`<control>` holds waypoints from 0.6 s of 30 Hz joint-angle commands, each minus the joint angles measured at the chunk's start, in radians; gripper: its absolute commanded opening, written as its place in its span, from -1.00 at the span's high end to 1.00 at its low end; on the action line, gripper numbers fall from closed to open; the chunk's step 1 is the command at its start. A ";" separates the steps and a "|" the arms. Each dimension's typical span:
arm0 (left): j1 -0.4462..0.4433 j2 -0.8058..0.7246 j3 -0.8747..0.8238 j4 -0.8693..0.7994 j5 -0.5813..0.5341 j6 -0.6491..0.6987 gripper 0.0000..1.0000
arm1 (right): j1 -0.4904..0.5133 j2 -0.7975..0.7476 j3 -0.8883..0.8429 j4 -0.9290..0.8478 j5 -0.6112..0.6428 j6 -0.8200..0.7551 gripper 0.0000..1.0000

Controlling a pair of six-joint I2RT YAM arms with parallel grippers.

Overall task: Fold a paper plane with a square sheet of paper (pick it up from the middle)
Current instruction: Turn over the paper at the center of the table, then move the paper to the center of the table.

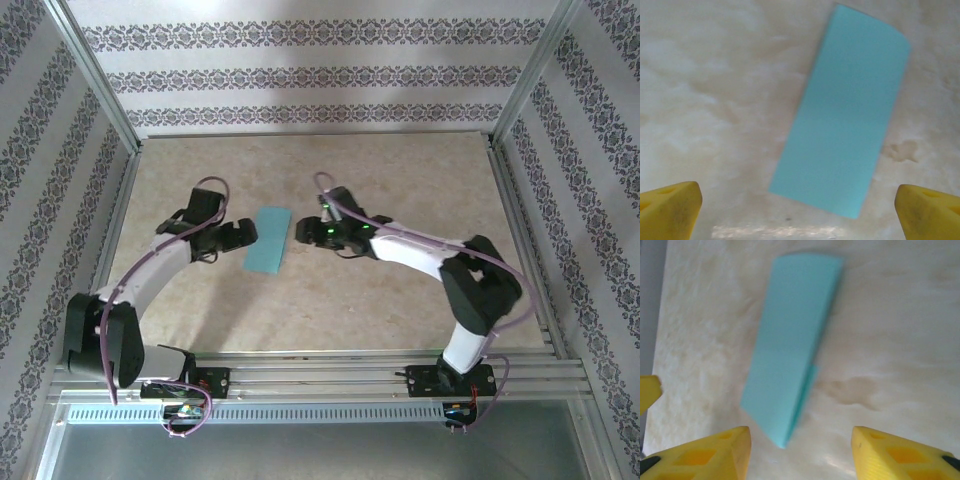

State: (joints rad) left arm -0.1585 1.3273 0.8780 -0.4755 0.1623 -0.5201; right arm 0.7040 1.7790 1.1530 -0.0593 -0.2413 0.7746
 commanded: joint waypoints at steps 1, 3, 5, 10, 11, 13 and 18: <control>0.081 -0.095 -0.096 0.117 0.054 -0.071 -0.99 | 0.063 0.108 0.107 -0.005 -0.049 -0.006 -0.02; 0.134 -0.133 -0.151 0.151 0.079 -0.100 -0.99 | 0.091 0.181 0.177 -0.021 -0.072 0.007 0.03; 0.170 -0.153 -0.191 0.173 0.106 -0.120 -0.99 | 0.111 0.247 0.241 -0.038 -0.104 0.015 0.06; 0.200 -0.146 -0.203 0.179 0.163 -0.114 -0.99 | 0.127 0.358 0.337 -0.112 -0.112 0.025 0.10; 0.200 -0.141 -0.202 0.182 0.178 -0.111 -0.99 | 0.123 0.370 0.343 -0.123 -0.113 0.023 0.10; 0.200 -0.121 -0.197 0.194 0.230 -0.093 -0.99 | 0.110 0.392 0.350 -0.144 -0.123 0.015 0.10; 0.198 -0.055 -0.168 0.196 0.336 -0.062 -0.99 | 0.060 0.393 0.310 -0.189 -0.160 -0.031 0.12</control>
State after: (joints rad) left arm 0.0284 1.2446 0.6804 -0.3103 0.4057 -0.6075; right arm 0.7979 2.1746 1.4765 -0.1818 -0.3779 0.7776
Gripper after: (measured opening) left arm 0.994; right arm 0.440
